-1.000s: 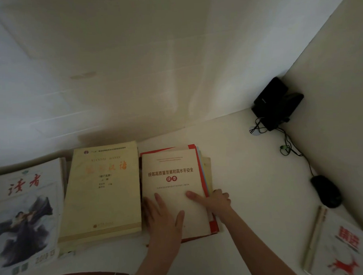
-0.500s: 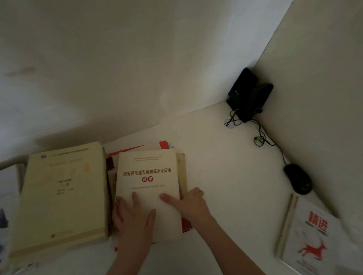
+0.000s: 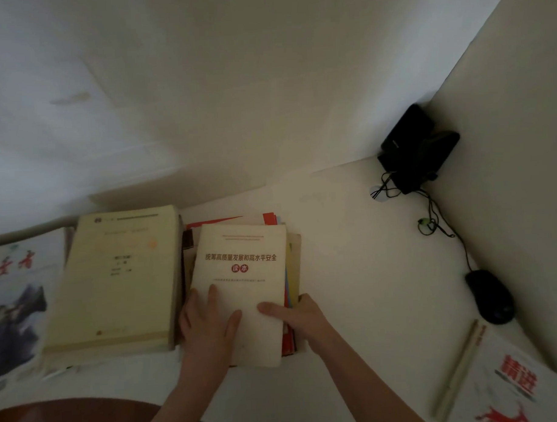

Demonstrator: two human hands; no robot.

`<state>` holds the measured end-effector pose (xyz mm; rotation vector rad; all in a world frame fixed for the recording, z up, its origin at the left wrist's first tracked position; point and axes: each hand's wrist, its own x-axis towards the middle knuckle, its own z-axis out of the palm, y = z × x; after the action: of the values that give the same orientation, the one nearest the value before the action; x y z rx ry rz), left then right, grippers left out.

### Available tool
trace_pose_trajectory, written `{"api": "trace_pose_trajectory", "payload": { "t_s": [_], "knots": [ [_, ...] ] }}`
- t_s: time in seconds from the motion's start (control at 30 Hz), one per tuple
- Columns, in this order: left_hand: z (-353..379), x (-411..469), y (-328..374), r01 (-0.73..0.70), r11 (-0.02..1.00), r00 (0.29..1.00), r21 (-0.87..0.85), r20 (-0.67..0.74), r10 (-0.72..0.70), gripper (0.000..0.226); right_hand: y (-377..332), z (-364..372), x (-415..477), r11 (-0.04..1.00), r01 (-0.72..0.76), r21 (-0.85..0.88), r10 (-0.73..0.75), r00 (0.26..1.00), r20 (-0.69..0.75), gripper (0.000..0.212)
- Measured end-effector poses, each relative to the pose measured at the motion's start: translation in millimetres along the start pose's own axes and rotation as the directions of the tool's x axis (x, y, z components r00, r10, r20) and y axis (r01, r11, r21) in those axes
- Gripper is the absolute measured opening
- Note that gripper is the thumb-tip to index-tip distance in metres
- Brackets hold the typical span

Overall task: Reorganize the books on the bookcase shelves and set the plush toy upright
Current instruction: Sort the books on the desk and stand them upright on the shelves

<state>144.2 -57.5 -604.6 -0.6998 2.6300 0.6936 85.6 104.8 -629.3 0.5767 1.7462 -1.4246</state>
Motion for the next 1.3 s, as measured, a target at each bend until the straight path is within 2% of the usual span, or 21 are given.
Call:
{"api": "trace_pose_trajectory", "payload": {
  "t_s": [0.1,0.17,0.23,0.3,0.4,0.43,0.5,0.57,0.6,0.67,0.73,0.83,0.9,1.0,1.03,1.1,1.13,1.2,1.23,1.3],
  "knots": [
    [-4.5,-1.5,8.2,-0.009,0.999,1.0,-0.032,0.021,0.01,0.07,0.7,-4.7,-7.3,0.998,0.05,0.038,-0.048,0.998,-0.039,0.045],
    [-1.9,-2.6,18.7,-0.023,0.999,0.997,-0.046,0.075,0.026,0.07,-1.1,-18.0,-11.8,0.998,0.06,0.029,-0.057,0.994,-0.091,0.055],
    [4.1,-7.8,33.9,-0.066,0.994,0.991,-0.083,0.112,0.075,0.07,-2.7,-40.0,-17.9,0.997,0.074,0.016,-0.071,0.989,-0.131,0.067],
    [12.3,-15.6,47.3,-0.127,0.983,0.976,-0.133,0.162,0.148,0.073,2.5,-65.4,-24.2,0.997,0.079,0.024,-0.074,0.982,-0.173,0.069],
    [26.0,-28.5,59.7,-0.244,0.947,0.932,-0.211,0.218,0.289,0.114,24.3,-105.9,-34.7,0.995,0.089,0.046,-0.077,0.974,-0.211,0.074],
    [32.2,-29.2,61.1,-0.262,0.926,0.918,-0.272,0.226,0.326,0.113,34.0,-118.9,-37.0,0.994,0.091,0.055,-0.078,0.975,-0.208,0.079],
    [38.1,-24.8,62.2,-0.265,0.884,0.908,-0.386,0.209,0.363,0.089,52.6,-140.1,-41.3,0.993,0.06,0.104,-0.043,0.986,-0.161,0.091],
    [41.2,-13.5,59.9,-0.218,0.872,0.938,-0.438,0.151,0.311,0.064,68.4,-151.4,-45.9,0.983,0.03,0.179,-0.012,0.995,-0.101,0.098],
    [41.6,-5.1,58.6,-0.124,0.881,0.956,-0.457,0.183,0.23,0.058,74.4,-154.0,-47.2,0.977,0.035,0.209,-0.019,0.997,-0.081,0.1],
    [45.3,13.0,58.4,0.125,0.848,0.927,-0.515,0.366,0.086,0.053,78.8,-154.6,-48.7,0.971,0.052,0.232,-0.038,0.997,-0.066,0.103],
    [53.1,28.5,63.3,0.29,0.783,0.859,-0.551,0.511,0.042,0.052,80.7,-154.3,-47.8,0.972,0.05,0.23,-0.034,0.997,-0.075,0.101],
    [65.7,44.6,75.2,0.282,0.775,0.807,-0.566,0.577,0.127,0.059,80.2,-155.0,-49.3,0.988,0.015,0.156,0.003,0.994,-0.114,0.097],
    [66.9,51.0,85.2,0.288,0.765,0.776,-0.577,0.608,0.167,0.058,80.7,-157.1,-45.8,1.0,-0.006,0.025,0.012,0.972,-0.234,0.095],
    [57.6,54.3,96.3,0.304,0.772,0.753,-0.559,0.637,0.165,0.08,91.2,-164.3,-37.5,0.999,-0.024,-0.044,0.008,0.945,-0.326,0.099],
    [59.0,54.7,97.0,0.303,0.767,0.763,-0.566,0.626,0.161,0.075,88.3,-162.3,-37.9,0.998,-0.045,-0.042,0.029,0.949,-0.313,0.098],
    [62.4,50.7,97.0,0.266,0.779,0.799,-0.568,0.582,0.152,0.05,81.4,-155.3,-38.8,0.998,-0.051,-0.021,0.042,0.947,-0.319,0.092],
    [63.6,46.8,98.6,0.232,0.797,0.821,-0.557,0.552,0.147,0.049,77.9,-150.0,-39.3,1.0,-0.026,0.015,0.03,0.934,-0.357,0.095],
    [70.6,41.2,99.6,0.192,0.794,0.865,-0.576,0.481,0.14,0.074,72.2,-140.1,-38.3,0.997,0.059,0.044,-0.035,0.906,-0.421,0.12],
    [76.1,40.4,98.3,0.208,0.78,0.871,-0.59,0.475,0.126,0.084,67.1,-135.2,-37.6,0.996,0.084,0.041,-0.06,0.905,-0.421,0.12],
    [73.1,29.3,106.4,0.23,0.739,0.87,-0.633,0.475,0.136,0.073,65.3,-131.6,-37.2,0.991,0.134,0.031,-0.109,0.906,-0.41,0.099]
  ]
}}
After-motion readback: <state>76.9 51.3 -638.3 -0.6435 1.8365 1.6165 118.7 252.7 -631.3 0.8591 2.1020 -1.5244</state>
